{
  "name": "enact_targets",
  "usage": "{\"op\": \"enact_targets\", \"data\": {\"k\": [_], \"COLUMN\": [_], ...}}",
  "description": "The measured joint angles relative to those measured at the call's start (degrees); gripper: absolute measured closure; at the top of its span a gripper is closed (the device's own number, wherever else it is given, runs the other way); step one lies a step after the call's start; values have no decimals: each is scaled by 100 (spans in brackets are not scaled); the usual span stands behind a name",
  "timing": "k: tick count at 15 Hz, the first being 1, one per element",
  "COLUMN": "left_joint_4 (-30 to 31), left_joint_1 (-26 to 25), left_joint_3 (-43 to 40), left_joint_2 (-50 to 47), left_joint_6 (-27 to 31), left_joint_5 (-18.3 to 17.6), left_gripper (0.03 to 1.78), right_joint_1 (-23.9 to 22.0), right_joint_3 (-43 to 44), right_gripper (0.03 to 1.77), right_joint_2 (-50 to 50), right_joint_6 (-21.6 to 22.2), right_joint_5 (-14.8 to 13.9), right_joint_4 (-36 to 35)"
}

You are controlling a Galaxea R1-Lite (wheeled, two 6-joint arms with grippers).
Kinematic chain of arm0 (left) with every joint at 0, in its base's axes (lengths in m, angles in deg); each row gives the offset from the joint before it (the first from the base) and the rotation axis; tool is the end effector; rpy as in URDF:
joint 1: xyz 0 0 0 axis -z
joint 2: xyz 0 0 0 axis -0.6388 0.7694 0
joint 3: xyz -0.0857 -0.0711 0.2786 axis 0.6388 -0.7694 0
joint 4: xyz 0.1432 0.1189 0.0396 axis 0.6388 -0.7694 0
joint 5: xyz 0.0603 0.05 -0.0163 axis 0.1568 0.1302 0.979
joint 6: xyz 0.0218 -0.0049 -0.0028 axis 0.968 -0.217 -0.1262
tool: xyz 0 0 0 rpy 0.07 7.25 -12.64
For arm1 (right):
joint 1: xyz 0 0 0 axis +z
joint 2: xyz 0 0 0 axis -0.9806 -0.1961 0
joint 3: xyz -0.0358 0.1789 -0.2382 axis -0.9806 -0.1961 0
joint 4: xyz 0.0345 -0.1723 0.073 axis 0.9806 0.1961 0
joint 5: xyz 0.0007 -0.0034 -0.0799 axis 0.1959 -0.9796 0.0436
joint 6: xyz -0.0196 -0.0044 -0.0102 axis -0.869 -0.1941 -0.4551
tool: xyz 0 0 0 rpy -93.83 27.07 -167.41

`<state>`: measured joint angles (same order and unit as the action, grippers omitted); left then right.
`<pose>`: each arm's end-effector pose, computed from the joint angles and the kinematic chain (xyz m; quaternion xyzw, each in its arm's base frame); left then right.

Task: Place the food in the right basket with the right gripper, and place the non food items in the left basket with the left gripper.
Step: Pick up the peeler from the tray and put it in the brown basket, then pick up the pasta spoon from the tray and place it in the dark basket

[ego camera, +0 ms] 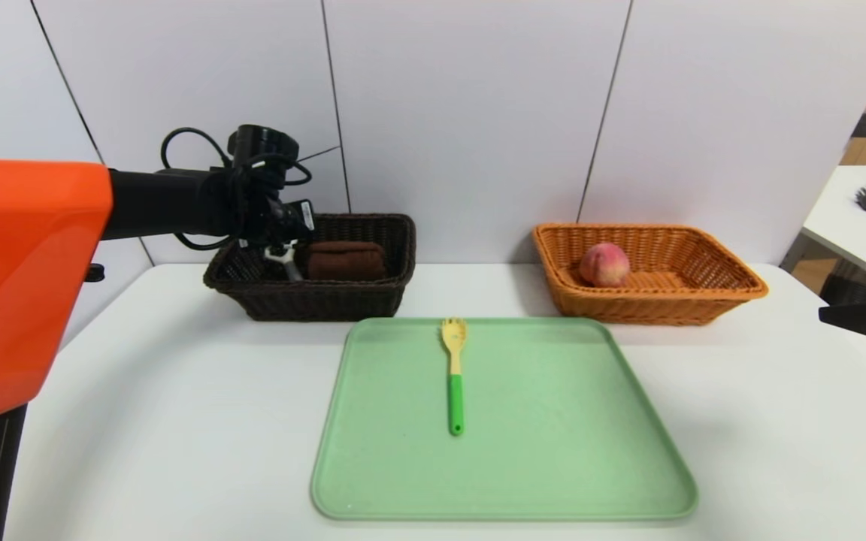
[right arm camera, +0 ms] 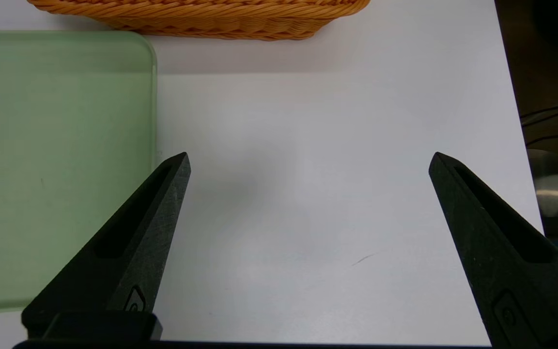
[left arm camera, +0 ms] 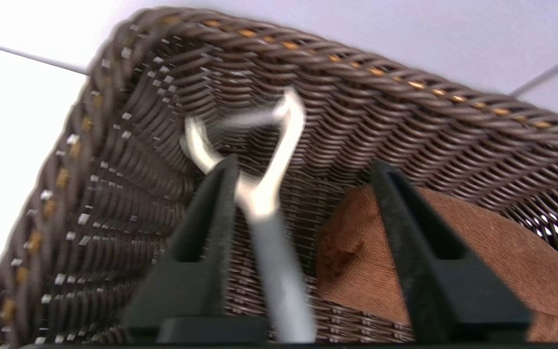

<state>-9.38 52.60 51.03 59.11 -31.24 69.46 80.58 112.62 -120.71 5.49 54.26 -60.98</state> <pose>0.4502 -0.0961 0.2021 -0.1182 0.2312 0.0860 0.9619 0.1568 0.0018 0.2680 -0.0368 0.2967 -0.0533 0.9528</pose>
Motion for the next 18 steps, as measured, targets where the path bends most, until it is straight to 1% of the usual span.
{"op": "enact_targets", "data": {"k": [3, 5, 7, 8, 9, 11, 13, 15, 18], "left_joint_4": [-4, -52, -268, -474, -785, -1629, -2423, -2957, -3410], "left_joint_1": [-13, 7, 96, 229, 468, 1078, 1705, 2274, 2784], "left_joint_3": [-11, 50, 200, 246, 285, 318, 332, 340, 340], "left_joint_2": [13, -89, -425, -656, -931, -1407, -1726, -1833, -1649], "left_joint_6": [-7, 39, 196, 330, 458, 480, 113, -408, -1124], "left_joint_5": [4, 11, 15, 26, 33, 50, 76, 152, 202], "left_gripper": [56, 46, 38, 35, 32, 27, 24, 20, 17], "right_joint_1": [-5, -10, -10, -7, -7, -7, -5, 22, 50], "right_joint_3": [-11, -24, -26, -22, -16, -16, 35, 118, 251], "right_gripper": [10, 10, 10, 10, 10, 10, 10, 10, 10], "right_joint_2": [-13, -11, -6, -4, 0, 11, 11, 7, 7], "right_joint_6": [2, 5, 10, 11, 11, 11, 11, 13, 21], "right_joint_5": [5, 7, 7, 5, 0, 5, 7, 16, 18], "right_joint_4": [-2, 2, 6, 6, 6, 0, -6, -2, 33]}}
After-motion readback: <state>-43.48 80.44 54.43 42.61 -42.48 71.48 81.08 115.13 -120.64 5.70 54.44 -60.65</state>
